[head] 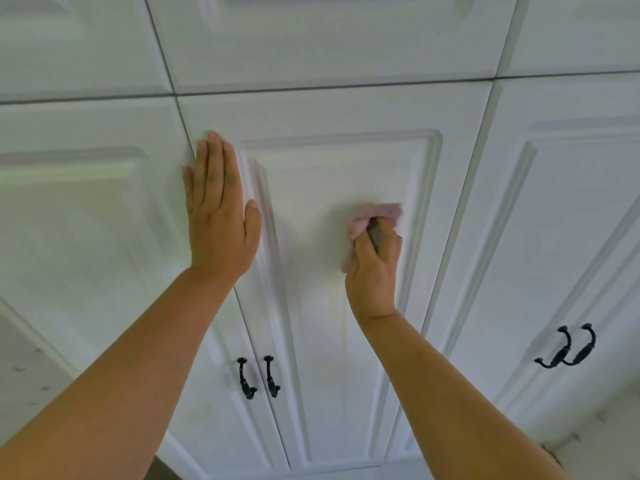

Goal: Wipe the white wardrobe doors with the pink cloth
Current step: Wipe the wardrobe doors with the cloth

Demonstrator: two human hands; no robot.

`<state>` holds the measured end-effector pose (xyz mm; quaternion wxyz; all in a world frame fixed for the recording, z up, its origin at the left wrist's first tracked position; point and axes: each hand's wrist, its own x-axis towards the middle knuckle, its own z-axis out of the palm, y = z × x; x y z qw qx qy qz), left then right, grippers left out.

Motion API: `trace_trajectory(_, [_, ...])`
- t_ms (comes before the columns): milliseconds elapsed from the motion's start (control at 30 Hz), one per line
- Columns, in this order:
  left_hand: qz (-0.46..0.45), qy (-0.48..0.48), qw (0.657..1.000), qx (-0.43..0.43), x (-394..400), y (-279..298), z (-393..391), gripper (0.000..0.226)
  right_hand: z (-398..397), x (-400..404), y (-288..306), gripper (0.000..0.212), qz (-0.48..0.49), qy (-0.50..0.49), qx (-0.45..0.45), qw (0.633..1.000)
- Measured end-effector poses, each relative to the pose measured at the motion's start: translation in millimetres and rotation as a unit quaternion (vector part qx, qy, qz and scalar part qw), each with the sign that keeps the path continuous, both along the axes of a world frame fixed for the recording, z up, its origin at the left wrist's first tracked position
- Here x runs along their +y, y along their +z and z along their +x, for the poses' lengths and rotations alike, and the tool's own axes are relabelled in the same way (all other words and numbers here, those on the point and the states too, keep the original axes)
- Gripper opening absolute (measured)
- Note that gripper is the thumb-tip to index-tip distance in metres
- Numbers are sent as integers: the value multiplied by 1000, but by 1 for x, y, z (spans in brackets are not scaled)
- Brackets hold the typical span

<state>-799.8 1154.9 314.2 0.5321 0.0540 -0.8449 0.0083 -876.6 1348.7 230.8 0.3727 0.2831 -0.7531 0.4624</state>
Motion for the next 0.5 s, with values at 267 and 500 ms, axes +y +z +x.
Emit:
trace_trajectory(267, [5, -51, 995, -83, -3, -37, 22, 65, 10, -8, -104, 62, 332, 206, 62, 919])
trace_trajectory(500, [20, -48, 991, -121, -7, -57, 32, 69, -22, -24, -10, 25, -16, -31, 77, 996])
